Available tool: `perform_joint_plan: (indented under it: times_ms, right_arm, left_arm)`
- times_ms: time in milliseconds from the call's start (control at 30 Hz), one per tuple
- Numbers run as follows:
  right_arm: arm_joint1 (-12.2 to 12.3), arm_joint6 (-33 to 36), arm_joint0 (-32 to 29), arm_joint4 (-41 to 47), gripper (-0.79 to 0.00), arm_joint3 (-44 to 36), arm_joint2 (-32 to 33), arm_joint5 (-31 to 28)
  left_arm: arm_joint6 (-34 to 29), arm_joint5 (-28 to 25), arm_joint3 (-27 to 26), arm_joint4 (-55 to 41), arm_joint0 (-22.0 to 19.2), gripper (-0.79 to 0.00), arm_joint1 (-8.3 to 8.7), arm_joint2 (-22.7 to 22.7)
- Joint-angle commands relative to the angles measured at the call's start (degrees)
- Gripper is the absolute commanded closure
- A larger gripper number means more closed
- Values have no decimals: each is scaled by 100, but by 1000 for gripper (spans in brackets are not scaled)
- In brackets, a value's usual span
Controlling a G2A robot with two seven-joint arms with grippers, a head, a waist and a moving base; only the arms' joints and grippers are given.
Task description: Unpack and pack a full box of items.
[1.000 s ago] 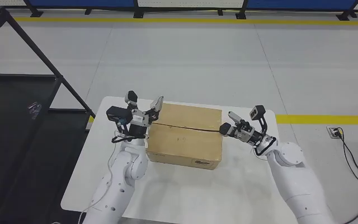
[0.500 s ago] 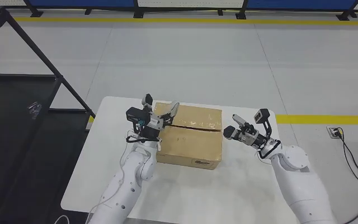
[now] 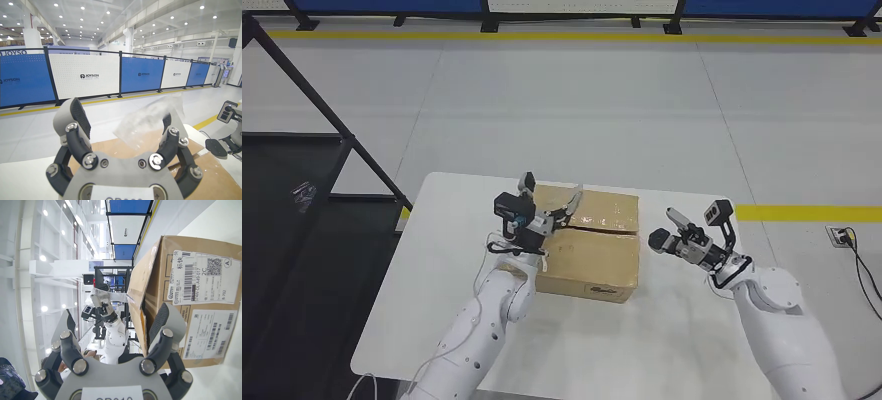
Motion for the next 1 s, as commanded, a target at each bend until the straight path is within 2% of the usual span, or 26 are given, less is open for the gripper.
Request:
perform_joint_plan:
  times_ms: [0,500,733,967]
  right_arm:
    - [11,13,-18,17,-785,7,20,-12]
    - [75,100,-35,183,-785,236,122,-130]
    - [79,97,6,220,-785,302,73,-142]
    - [82,102,33,261,-785,325,24,-186]
  left_arm:
    - [-8,2,82,32,-41,-785,-31,66]
    - [31,-63,518,162,-227,-785,-253,425]
    - [82,-107,504,219,-218,-785,-298,418]
    - [-1,-404,442,233,-183,-785,-324,412]
